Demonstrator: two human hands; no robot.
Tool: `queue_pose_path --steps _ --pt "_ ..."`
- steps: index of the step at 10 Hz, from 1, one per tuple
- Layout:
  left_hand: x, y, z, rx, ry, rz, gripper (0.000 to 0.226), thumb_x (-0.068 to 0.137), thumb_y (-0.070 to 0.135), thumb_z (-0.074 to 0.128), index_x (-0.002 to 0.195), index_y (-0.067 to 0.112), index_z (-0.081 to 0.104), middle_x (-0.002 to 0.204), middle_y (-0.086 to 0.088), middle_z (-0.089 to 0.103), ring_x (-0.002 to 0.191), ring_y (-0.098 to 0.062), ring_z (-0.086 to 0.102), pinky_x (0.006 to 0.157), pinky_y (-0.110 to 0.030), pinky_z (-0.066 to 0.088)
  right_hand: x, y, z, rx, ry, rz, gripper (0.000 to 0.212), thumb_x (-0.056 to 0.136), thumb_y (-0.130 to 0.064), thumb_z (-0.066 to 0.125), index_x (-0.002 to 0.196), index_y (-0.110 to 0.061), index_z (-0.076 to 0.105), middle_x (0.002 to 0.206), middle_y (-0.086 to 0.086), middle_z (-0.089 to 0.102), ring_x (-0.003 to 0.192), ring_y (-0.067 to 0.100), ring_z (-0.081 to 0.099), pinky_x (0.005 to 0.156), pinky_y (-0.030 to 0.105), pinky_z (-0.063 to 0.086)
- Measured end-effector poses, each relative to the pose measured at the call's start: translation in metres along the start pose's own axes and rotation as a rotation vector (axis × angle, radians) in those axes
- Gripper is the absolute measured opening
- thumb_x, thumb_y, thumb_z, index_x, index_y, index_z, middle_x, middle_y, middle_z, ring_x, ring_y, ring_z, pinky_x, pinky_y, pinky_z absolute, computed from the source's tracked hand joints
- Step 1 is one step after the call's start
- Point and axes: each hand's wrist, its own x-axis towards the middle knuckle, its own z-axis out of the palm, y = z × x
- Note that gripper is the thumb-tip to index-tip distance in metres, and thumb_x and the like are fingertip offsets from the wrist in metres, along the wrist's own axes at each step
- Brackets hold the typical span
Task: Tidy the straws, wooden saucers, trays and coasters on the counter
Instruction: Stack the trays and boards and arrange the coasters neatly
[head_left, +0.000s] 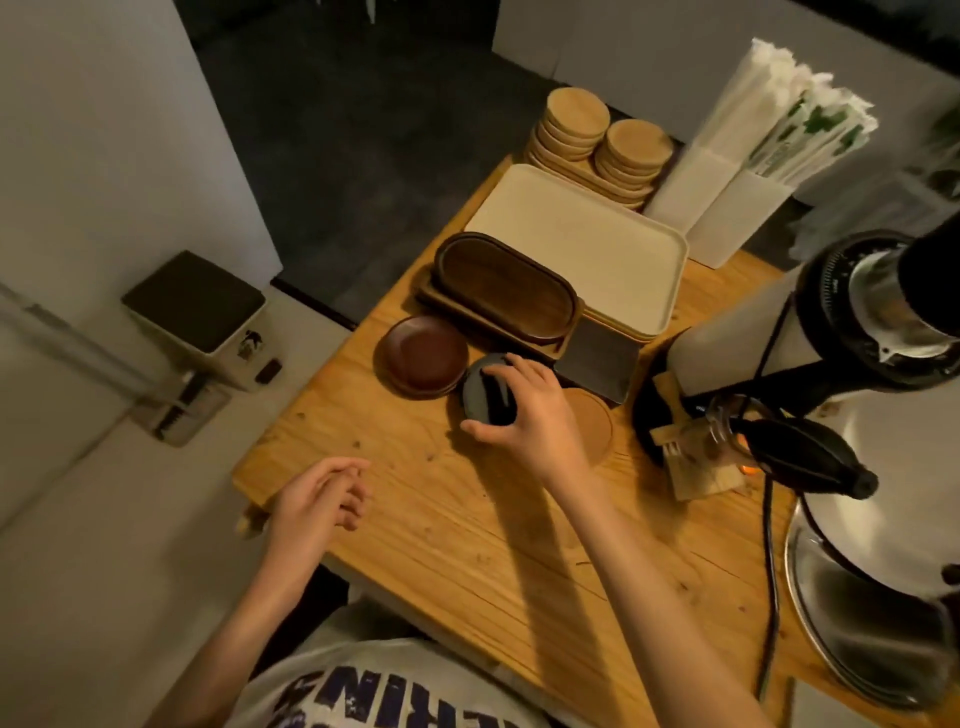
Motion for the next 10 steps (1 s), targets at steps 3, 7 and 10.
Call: queue_pose_path --steps 3,7,10 --pt "0.001 0.001 -0.036 -0.053 -0.067 -0.025 0.021 0.097 0.003 0.050 0.094 0.009 0.069 0.067 -0.006 0.065 0.056 -0.014 0.058 0.048 -0.023 0.049 -0.008 -0.014 0.022 0.006 0.190 0.143 0.067 0.081 -0.060 0.065 0.136 -0.022 0.056 0.156 0.007 0.038 0.147 0.024 0.026 0.115 0.040 0.026" --pt "-0.044 -0.031 -0.065 -0.106 0.058 -0.007 0.021 0.099 0.006 0.047 0.097 0.010 0.068 0.069 -0.003 0.068 0.052 -0.012 0.054 0.042 -0.020 0.041 -0.037 -0.017 0.031 0.153 0.317 0.260 0.057 0.083 -0.042 0.075 0.134 -0.022 0.058 0.155 0.002 0.040 0.144 0.019 0.032 0.115 0.042 0.031" --pt "-0.131 -0.077 -0.104 -0.108 0.397 -0.089 0.026 0.099 0.006 0.046 0.092 0.012 0.071 0.063 -0.001 0.061 0.043 -0.007 0.041 0.037 -0.018 0.027 -0.029 -0.029 0.016 -0.060 0.282 0.157 0.045 0.086 -0.035 0.074 0.125 -0.017 0.060 0.137 0.013 0.050 0.132 0.035 0.033 0.103 0.048 0.037"
